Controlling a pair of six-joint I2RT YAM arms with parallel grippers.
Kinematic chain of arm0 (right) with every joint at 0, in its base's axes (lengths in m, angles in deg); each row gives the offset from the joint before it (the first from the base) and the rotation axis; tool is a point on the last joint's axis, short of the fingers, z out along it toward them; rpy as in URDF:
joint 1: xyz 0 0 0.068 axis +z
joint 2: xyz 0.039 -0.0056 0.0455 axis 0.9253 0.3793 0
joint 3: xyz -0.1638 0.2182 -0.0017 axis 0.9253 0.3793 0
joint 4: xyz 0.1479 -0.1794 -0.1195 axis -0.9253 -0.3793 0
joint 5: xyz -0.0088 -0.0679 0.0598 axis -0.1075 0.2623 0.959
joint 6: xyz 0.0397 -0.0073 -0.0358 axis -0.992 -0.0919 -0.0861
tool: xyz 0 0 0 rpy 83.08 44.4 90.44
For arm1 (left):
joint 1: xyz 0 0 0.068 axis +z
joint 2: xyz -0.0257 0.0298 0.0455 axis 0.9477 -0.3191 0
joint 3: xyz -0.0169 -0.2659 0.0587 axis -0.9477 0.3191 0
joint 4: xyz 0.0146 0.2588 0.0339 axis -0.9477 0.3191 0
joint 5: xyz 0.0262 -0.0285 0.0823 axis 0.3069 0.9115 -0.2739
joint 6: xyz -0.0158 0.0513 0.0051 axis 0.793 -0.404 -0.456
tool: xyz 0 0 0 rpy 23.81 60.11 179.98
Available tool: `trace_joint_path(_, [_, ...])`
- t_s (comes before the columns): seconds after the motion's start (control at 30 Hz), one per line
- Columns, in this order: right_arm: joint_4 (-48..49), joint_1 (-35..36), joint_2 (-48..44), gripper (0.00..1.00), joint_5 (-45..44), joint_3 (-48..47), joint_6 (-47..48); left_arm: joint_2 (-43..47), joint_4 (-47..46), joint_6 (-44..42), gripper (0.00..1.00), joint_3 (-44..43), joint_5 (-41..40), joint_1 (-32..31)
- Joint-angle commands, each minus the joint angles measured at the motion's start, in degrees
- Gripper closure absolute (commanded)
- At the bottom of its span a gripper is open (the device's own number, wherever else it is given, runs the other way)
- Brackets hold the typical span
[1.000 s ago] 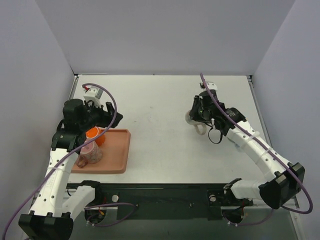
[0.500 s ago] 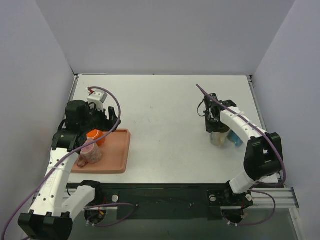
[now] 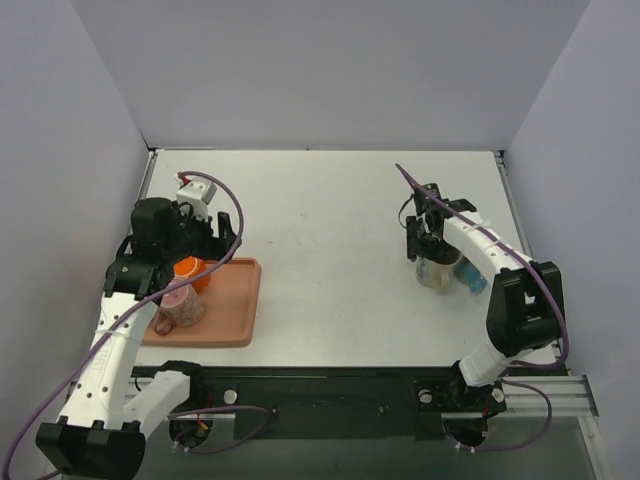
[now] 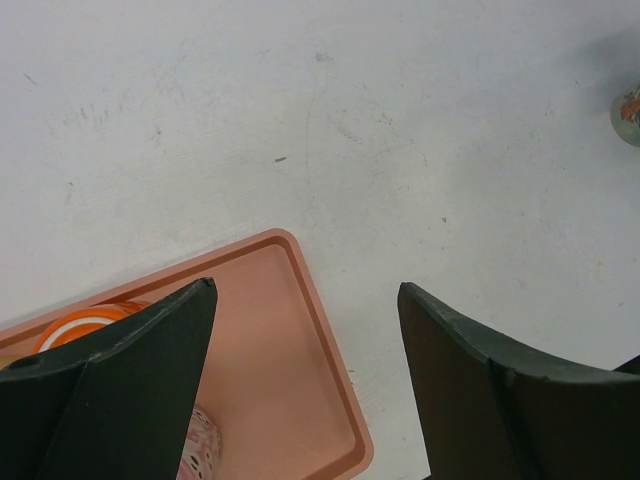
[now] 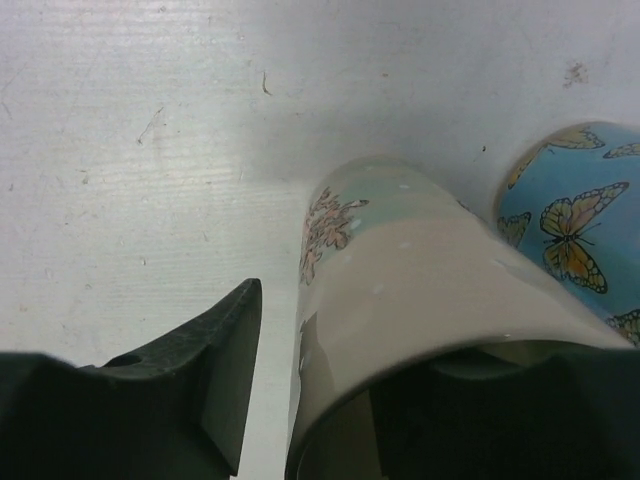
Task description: Turn the mug right side up
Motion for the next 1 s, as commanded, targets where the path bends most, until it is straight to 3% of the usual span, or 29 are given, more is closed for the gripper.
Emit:
trace_joint_path(0.0, [-1.3,-0.2,-2.3,0.55,-1.8,-0.6,0.8,0.7,1.0,-3.1,0.16,-2.7,0.4,-0.3])
trace_joint_path(0.17, [-7.7,1.2,-5.5,0.46,-6.1,-4.9,1.8,-2.8,12.5,-13.9,0.14,-7.1,-4.1,-0.2])
trace_joint_path(0.2, [-8.4,1.4,-6.5,0.43,-6.5,-6.0,1.9,-4.1,14.5,-15.9,0.14,-8.4,-6.0,-0.2])
trace_joint_path(0.27, [-10.2,2.6,-8.7,0.26,-6.9,-7.4,2.0,-6.2,20.3,-19.1,0.14,-9.9,-11.9,-0.1])
trace_joint_path(0.33, [-11.2,3.8,-10.5,0.25,-7.4,-8.6,1.7,-7.4,24.8,-19.3,0.14,-11.3,-15.2,0.6])
trace_joint_path(0.37, [-12.0,4.1,-10.8,0.03,-7.8,-9.4,1.7,-7.5,27.0,-19.5,0.14,-11.5,-15.3,2.0])
trace_joint_path(0.57, [-14.9,8.0,-13.1,0.01,-4.9,-13.1,4.1,-5.6,32.1,-27.0,0.12,-11.6,-11.7,11.1])
trace_joint_path(0.67, [-15.4,9.4,-14.3,0.01,-0.1,-13.8,7.6,-5.5,37.8,-36.0,0.12,-13.5,-9.1,17.7])
trace_joint_path(0.83, [-14.5,8.9,-16.5,0.01,5.7,-12.6,13.8,-5.4,46.9,-51.9,0.19,-12.4,-3.6,23.1])
trace_joint_path(0.97, [-11.2,7.7,-17.4,0.01,8.2,-10.4,14.7,-7.6,50.8,-59.5,0.23,-12.5,1.5,29.1])
